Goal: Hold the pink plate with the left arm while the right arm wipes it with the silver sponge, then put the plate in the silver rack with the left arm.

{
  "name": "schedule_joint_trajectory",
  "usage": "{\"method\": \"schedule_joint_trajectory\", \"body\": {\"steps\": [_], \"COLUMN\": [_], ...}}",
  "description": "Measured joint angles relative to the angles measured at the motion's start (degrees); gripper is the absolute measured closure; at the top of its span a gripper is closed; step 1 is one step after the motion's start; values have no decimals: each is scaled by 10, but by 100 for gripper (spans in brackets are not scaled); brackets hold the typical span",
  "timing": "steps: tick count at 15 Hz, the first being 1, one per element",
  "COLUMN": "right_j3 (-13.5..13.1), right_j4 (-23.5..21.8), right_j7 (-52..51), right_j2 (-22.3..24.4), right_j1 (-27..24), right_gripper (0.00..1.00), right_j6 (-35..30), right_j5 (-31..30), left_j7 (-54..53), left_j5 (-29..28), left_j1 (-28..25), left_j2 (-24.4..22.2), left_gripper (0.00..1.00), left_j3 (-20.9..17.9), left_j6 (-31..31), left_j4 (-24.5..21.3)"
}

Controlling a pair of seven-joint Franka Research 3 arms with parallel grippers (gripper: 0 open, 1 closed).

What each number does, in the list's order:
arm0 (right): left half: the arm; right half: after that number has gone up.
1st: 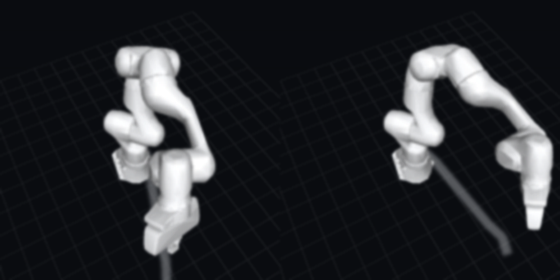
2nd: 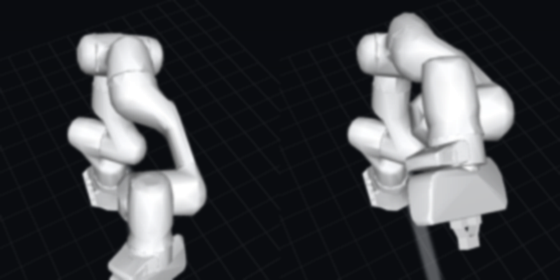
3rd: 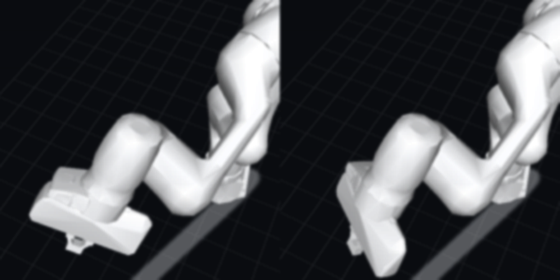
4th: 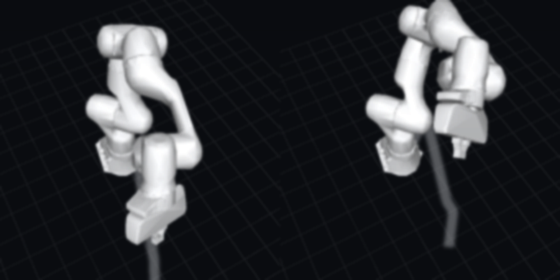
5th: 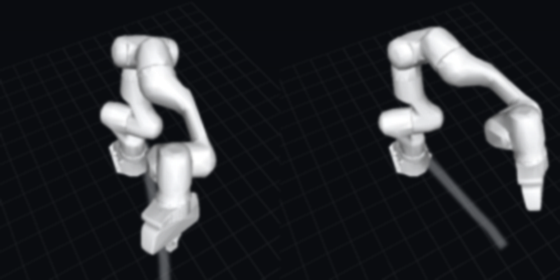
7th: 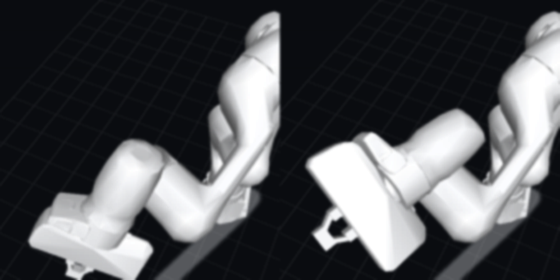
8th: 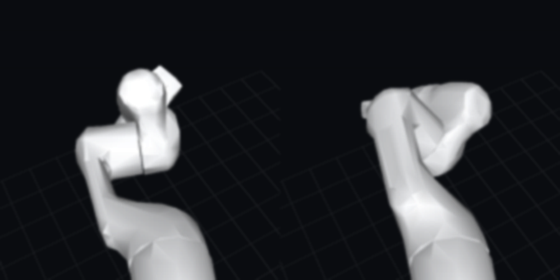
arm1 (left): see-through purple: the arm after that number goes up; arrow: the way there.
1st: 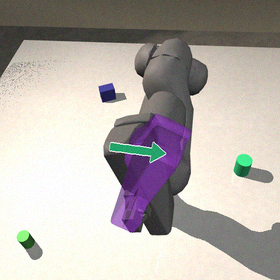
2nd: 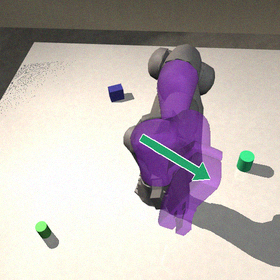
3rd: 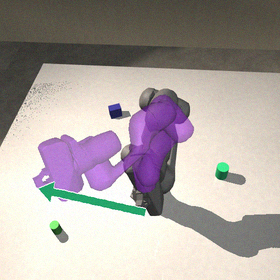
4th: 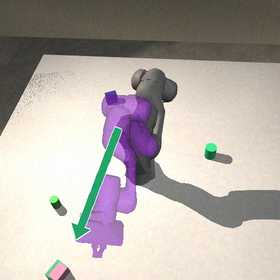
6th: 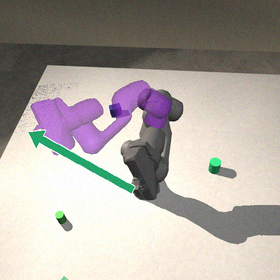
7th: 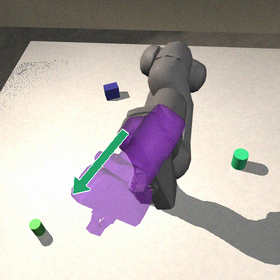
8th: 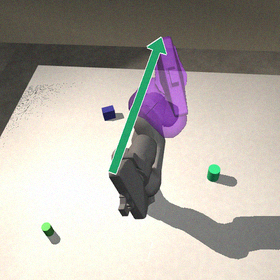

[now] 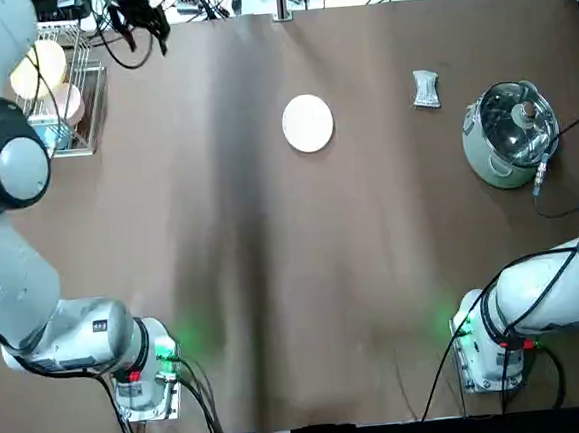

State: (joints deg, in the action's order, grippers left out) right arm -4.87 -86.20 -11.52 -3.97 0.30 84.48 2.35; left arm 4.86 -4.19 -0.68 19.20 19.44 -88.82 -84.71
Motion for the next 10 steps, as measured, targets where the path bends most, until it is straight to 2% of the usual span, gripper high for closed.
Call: {"method": "schedule_joint_trajectory", "body": {"steps": [4,7,10], "right_j3": [0,4,7], "right_j4": [-1,-10,-27], "right_j7": [0,-1,-1], "right_j2": [0,-2,-14], "right_j1": [0,2,10], "right_gripper": [0,0,0], "right_j6": [0,2,27], "right_j5": [0,0,3], "left_j7": [15,18,35], "left_j5": [11,69,94], "left_j1": [38,55,72], "left_j2": [61,99,140], "left_gripper": [0,0,0], "left_j3": [20,20,21], "left_j6": [-37,-56,-127], "left_j4": [0,0,0]}}
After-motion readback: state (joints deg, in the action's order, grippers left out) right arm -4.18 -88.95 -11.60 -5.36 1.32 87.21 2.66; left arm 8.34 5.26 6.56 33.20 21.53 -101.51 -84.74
